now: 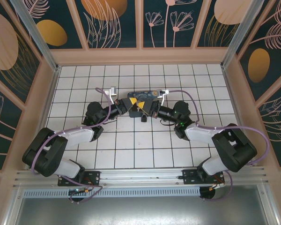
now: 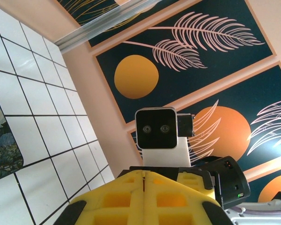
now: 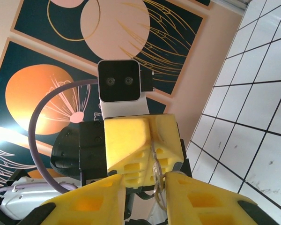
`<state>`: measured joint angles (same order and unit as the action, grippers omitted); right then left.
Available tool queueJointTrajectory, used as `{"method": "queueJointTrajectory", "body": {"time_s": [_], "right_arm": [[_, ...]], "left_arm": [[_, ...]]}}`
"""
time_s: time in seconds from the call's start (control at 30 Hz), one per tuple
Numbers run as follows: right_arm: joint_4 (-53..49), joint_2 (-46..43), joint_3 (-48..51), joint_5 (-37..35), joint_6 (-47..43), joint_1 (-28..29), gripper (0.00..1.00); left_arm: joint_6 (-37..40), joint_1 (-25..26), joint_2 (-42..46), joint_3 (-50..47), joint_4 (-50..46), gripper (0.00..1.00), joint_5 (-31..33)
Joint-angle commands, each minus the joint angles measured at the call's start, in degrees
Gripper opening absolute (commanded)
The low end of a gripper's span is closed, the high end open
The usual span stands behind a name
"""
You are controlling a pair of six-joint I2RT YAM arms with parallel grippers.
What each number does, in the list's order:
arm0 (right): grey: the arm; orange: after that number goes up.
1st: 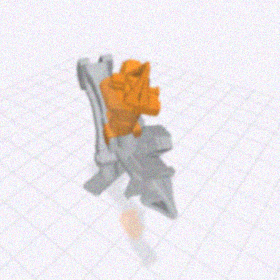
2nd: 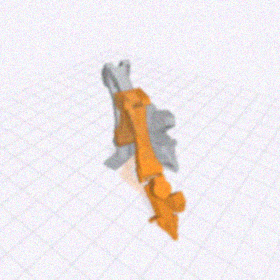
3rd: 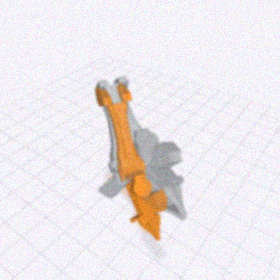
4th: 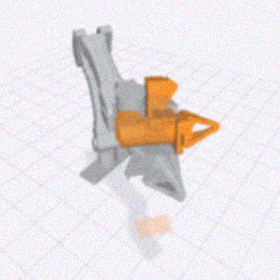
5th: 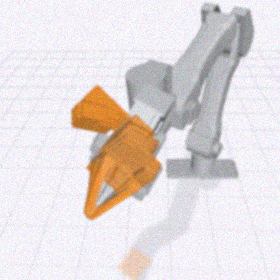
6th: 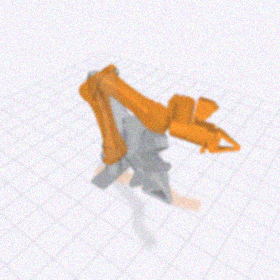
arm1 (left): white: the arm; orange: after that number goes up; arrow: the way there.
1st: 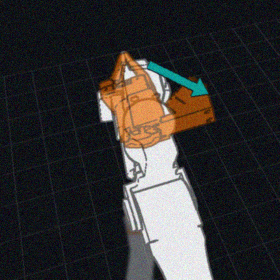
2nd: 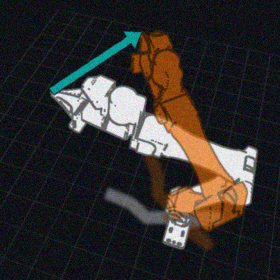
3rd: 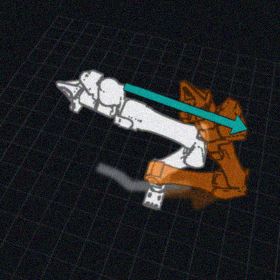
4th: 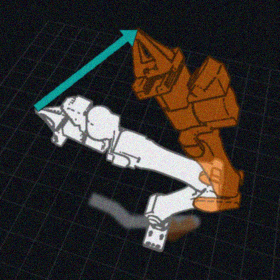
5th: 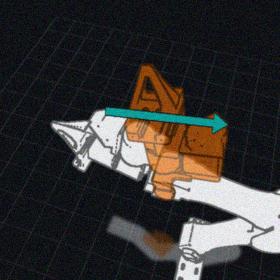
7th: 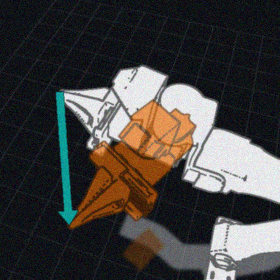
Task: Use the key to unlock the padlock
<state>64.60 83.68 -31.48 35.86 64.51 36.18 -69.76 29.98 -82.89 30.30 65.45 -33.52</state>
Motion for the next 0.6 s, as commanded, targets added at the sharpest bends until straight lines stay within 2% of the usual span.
{"method": "queueJointTrajectory", "body": {"time_s": [0.0, 0.57], "right_arm": [[5.6, 0.9, -1.2, -1.1, 1.4, 0.6, 0.28], [8.8, 4.2, -3.2, -1.5, 3.3, 1.1, 0.22]], "left_arm": [[-0.8, 0.0, -0.3, -0.5, 3.4, 0.0, -0.3], [-3.7, 0.0, -1.9, -1.1, 7.2, 0.0, -0.1]]}}
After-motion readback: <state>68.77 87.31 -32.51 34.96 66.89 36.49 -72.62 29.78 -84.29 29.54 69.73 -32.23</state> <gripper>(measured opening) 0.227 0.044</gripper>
